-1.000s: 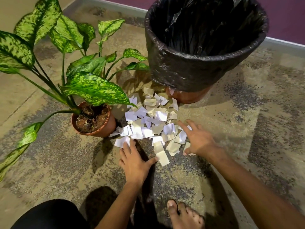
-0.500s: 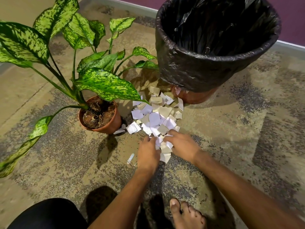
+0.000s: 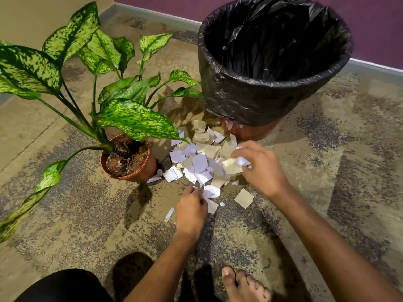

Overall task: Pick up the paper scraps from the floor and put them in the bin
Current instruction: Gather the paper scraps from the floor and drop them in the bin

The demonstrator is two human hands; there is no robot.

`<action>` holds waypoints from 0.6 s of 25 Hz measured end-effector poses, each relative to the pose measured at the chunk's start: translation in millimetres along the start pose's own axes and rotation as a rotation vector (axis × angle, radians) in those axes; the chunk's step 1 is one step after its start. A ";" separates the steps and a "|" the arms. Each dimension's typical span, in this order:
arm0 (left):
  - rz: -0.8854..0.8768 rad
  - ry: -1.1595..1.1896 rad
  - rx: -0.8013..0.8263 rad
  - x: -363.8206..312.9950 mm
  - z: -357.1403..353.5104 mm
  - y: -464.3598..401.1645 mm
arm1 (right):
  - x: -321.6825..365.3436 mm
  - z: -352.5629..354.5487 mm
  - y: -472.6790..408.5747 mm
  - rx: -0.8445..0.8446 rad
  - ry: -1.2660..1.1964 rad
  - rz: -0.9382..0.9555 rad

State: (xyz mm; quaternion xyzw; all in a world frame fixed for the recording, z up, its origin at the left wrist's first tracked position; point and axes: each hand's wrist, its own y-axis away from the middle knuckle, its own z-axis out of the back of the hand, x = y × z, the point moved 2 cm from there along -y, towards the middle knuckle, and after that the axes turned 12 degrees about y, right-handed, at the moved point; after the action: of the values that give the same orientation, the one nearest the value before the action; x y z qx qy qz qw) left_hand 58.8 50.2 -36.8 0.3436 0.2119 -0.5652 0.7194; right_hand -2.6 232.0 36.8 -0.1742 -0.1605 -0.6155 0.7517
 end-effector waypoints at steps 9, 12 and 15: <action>-0.141 0.040 -0.053 -46.1 7.0 -5.8 | 41.9 155.1 -54.4 -0.634 0.034 0.186; -0.243 0.070 -0.155 -66.8 10.7 -5.6 | 25.7 170.1 -95.7 -0.533 0.195 0.119; -0.348 0.124 -0.271 -89.4 22.2 -9.3 | 8.8 169.2 -121.0 -0.395 0.297 0.036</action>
State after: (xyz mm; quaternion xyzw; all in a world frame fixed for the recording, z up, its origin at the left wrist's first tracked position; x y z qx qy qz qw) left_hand 23.8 92.5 37.8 0.2363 0.3856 -0.6249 0.6364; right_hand -124.2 280.2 198.9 -0.2283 0.0784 -0.6402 0.7293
